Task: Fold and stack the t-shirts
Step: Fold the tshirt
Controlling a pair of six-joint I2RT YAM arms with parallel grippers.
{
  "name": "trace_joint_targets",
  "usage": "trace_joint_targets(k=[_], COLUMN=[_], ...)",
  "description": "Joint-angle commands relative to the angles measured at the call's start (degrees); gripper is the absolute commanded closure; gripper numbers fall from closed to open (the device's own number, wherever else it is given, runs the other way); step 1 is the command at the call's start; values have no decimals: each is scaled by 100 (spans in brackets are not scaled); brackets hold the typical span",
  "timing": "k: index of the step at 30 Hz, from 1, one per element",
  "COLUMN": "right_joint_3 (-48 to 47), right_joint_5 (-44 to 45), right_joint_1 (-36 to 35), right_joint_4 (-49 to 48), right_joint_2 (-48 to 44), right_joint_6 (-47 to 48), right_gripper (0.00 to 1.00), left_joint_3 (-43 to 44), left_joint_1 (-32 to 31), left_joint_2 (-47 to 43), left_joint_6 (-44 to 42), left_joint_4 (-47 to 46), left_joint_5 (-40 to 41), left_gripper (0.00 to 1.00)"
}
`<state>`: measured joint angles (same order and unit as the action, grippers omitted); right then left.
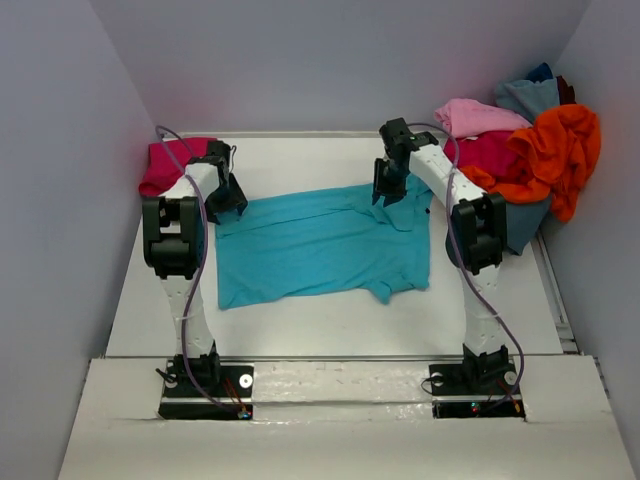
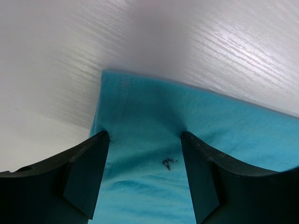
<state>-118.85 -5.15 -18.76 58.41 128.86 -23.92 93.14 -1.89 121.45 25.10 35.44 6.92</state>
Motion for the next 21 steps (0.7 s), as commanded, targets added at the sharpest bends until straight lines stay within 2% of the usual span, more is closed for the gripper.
trace_joint_targets(k=[1, 18, 21], right_joint_3=[-95, 46, 63], right_joint_5=[357, 488, 778], right_joint_1=[-22, -356, -418], right_joint_4=[21, -85, -32], right_joint_2=[262, 280, 333], right_joint_6=[177, 265, 292], right_gripper=[59, 59, 58], left_joint_3=[143, 108, 99], left_joint_1=[-13, -13, -13], left_joint_2=[-25, -42, -51], left_joint_6=[-49, -84, -84], left_joint_4=[200, 200, 191], left_joint_5=[47, 55, 38], left_gripper=[24, 24, 24])
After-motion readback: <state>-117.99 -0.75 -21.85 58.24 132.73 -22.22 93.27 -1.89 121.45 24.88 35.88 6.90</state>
